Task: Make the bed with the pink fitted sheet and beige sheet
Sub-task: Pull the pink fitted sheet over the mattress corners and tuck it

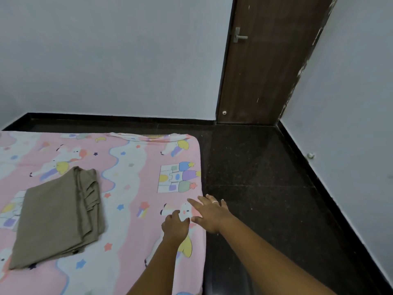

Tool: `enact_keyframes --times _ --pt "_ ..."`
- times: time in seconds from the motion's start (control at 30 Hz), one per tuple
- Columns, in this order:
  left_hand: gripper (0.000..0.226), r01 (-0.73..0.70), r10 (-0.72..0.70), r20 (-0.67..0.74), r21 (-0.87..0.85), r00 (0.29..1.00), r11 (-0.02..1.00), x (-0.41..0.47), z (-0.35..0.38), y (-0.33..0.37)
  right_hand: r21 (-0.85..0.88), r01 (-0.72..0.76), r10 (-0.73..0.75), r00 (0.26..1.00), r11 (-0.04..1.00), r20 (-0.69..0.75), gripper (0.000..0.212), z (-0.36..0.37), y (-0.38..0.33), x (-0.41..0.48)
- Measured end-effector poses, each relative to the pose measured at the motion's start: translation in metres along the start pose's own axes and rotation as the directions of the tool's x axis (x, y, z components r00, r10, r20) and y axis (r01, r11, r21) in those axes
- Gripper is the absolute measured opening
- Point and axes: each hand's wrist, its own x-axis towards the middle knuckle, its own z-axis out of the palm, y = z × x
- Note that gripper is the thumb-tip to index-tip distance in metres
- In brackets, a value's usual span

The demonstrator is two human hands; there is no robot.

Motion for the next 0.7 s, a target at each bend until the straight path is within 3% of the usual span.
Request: enact_keyframes --times 0.17,0.43,0.57,0.7 --pt "0.052 0.002 -0.002 -0.032 0.02 0.999 1.0 0.054 -0.01 0.042 -0.015 0.042 -0.042 0.999 0.999 -0.01 0.062 -0.034 0.031 0.05" --pt "0.052 0.209 -0.23 -0.117 -0.167 0.966 0.964 0.141 -0.001 0.077 -0.062 0.194 -0.187 0.978 0.979 0.094 0.06 -0.075 0.099 0.159" --pt "0.052 0.371 -0.405 -0.104 -0.248 0.908 0.895 0.175 0.023 0.108 -0.13 0.295 -0.27 0.945 0.947 0.184 0.061 -0.1 0.147 0.211" --pt "0.052 0.424 -0.489 -0.102 -0.368 0.866 0.828 0.199 0.039 0.144 -0.218 0.379 -0.325 0.913 0.9 0.244 0.061 -0.128 0.174 0.261"
